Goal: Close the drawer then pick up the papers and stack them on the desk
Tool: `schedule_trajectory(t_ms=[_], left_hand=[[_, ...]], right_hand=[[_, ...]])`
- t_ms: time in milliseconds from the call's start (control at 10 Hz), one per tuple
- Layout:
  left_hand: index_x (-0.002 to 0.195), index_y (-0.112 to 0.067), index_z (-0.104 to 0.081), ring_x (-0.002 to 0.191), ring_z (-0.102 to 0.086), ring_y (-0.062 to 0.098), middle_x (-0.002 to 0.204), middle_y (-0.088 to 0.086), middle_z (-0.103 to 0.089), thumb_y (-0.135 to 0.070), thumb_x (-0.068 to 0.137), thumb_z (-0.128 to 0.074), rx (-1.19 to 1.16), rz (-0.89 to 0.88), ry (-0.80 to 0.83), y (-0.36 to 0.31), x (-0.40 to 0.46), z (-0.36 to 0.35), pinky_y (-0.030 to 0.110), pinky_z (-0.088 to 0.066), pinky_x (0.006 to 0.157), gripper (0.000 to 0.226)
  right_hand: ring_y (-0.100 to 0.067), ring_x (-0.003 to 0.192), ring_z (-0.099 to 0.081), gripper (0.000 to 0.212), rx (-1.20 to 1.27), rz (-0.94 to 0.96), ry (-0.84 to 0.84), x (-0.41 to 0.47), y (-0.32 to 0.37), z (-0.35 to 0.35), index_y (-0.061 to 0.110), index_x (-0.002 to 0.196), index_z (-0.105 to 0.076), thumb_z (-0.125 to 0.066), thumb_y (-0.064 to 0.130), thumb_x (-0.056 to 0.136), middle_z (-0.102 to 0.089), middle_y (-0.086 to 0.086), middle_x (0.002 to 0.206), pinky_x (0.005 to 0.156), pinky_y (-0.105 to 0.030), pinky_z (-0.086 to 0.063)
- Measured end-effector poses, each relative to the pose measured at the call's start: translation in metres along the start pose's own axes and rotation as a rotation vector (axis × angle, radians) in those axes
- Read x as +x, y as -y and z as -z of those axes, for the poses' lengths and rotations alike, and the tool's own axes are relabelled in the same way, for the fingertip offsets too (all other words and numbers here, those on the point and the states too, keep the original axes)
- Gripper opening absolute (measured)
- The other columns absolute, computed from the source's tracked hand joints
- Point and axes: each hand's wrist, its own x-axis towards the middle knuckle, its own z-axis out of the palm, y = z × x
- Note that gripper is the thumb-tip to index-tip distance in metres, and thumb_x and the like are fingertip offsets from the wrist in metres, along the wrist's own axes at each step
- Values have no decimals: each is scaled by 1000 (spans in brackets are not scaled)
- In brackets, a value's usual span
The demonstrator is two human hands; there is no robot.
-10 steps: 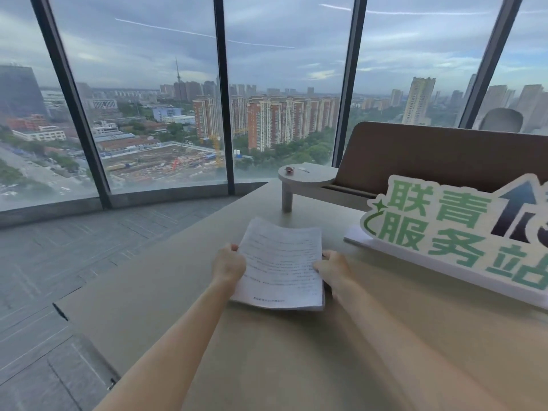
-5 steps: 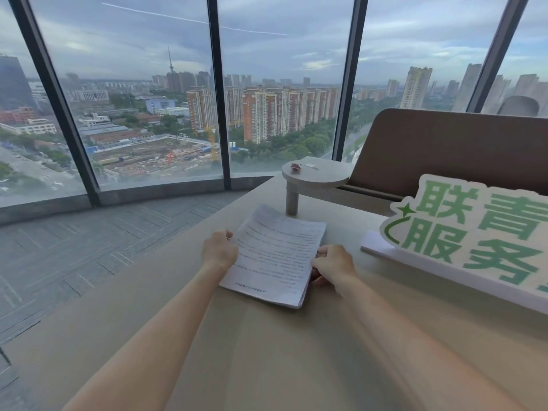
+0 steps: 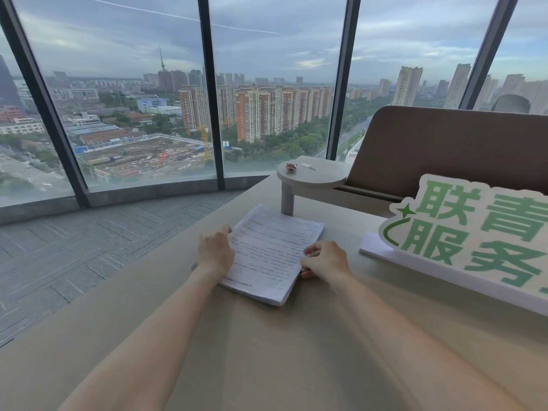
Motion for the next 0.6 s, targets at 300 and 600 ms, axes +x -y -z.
schedule_trajectory(t_ms=[300,600], left_hand=[[119,-14,-61,108,-52,34,114,15,-64,-6,83,-43,252,-89,50,-3,-4,3,40,-41,89,41],[118,-7,-64,104,-56,31,107,15,-65,-11,88,-49,123,-185,-76,-20,-17,27,37,-45,88,34]], right_hand=[[-27,60,-74,17,-328,91,-16,9,5,-4,11,86,-71,-55,9,84,-74,-11,75,64,-37,-65],[-32,89,-70,21,-395,205,-42,-2,21,6,15,99,-71,-60,23,83,-72,-11,103,78,-46,-62]])
